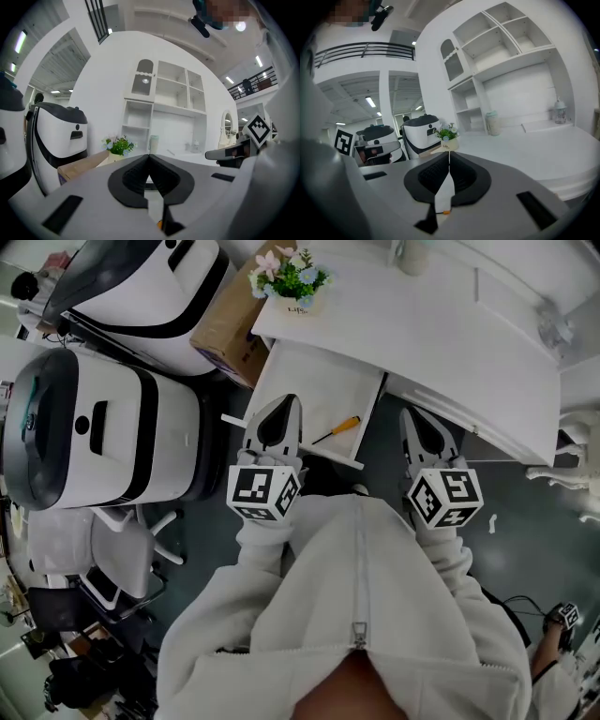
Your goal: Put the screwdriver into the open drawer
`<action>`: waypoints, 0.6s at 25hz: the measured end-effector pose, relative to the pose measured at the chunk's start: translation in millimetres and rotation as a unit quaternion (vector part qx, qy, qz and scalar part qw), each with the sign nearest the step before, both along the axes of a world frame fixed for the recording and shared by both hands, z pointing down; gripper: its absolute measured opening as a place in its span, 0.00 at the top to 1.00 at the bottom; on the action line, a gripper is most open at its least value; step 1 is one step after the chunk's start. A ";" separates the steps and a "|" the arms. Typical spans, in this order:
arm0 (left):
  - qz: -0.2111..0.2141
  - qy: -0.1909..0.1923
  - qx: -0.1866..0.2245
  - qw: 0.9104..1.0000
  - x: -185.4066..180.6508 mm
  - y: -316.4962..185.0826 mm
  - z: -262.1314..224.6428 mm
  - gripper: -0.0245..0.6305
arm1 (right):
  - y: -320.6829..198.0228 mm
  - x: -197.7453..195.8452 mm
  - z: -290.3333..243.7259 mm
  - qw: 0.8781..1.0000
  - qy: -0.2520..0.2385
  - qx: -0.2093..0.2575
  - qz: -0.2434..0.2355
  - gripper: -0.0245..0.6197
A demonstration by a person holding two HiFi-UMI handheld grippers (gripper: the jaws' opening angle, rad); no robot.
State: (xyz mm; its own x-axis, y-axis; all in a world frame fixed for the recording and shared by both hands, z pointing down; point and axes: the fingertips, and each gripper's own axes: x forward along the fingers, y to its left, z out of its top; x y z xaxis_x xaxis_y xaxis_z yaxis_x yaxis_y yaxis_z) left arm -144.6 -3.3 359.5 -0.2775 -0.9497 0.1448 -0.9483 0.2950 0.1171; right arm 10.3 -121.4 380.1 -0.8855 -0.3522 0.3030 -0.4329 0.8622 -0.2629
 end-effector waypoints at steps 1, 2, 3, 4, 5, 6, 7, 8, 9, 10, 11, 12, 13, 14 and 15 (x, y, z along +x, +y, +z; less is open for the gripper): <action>-0.003 -0.002 -0.004 1.000 3.5 4.2 2.0 0.94 | 2.1 4.0 -1.4 1.000 0.003 0.008 -0.005 0.91; -0.006 -0.004 -0.010 1.000 6.8 8.0 4.5 0.94 | 3.2 7.9 -1.7 1.000 0.005 0.013 -0.007 0.91; -0.008 -0.005 -0.015 1.000 9.7 11.5 7.0 0.94 | 3.8 11.5 -1.0 1.000 0.006 0.014 -0.008 0.91; -0.010 -0.006 -0.020 1.000 12.4 14.5 9.1 0.94 | 3.8 14.4 0.0 1.000 0.007 0.013 -0.007 0.91; -0.011 -0.006 -0.023 1.000 14.9 16.6 10.4 0.94 | 3.4 16.7 0.9 1.000 0.007 0.011 -0.007 0.91; -0.012 -0.007 -0.027 1.000 16.9 17.9 11.1 0.94 | 2.9 18.5 1.2 1.000 0.006 0.010 -0.007 0.91; -0.012 -0.008 -0.029 0.999 18.6 18.4 11.4 0.94 | 2.5 19.7 1.1 1.000 0.005 0.009 -0.007 0.91; -0.011 -0.010 -0.031 0.999 19.8 18.1 11.5 0.94 | 2.4 20.7 0.7 1.000 0.003 0.009 -0.007 0.91; -0.010 -0.011 -0.032 0.999 20.9 17.4 11.3 0.94 | 2.6 21.5 0.3 1.000 0.002 0.009 -0.007 0.91; -0.008 -0.012 -0.033 0.999 21.8 16.4 10.9 0.94 | 2.9 22.4 0.3 1.000 0.001 0.009 -0.007 0.91; -0.006 -0.012 -0.033 0.999 22.8 15.5 10.5 0.94 | 3.2 23.2 0.6 1.000 0.001 0.009 -0.006 0.91; -0.005 -0.012 -0.033 0.999 23.9 14.5 10.1 0.94 | 3.2 23.9 1.4 1.000 0.001 0.008 -0.006 0.91; -0.003 -0.012 -0.033 0.999 25.2 13.5 10.1 0.94 | 3.0 24.8 2.2 1.000 0.001 0.007 -0.005 0.91; -0.001 -0.012 -0.034 0.999 26.5 12.2 10.5 0.94 | 2.5 26.2 2.9 1.000 0.001 0.006 -0.003 0.91; 0.001 -0.011 -0.035 0.999 27.7 10.5 11.1 0.94 | 1.6 27.8 3.4 1.000 0.001 0.005 -0.002 0.91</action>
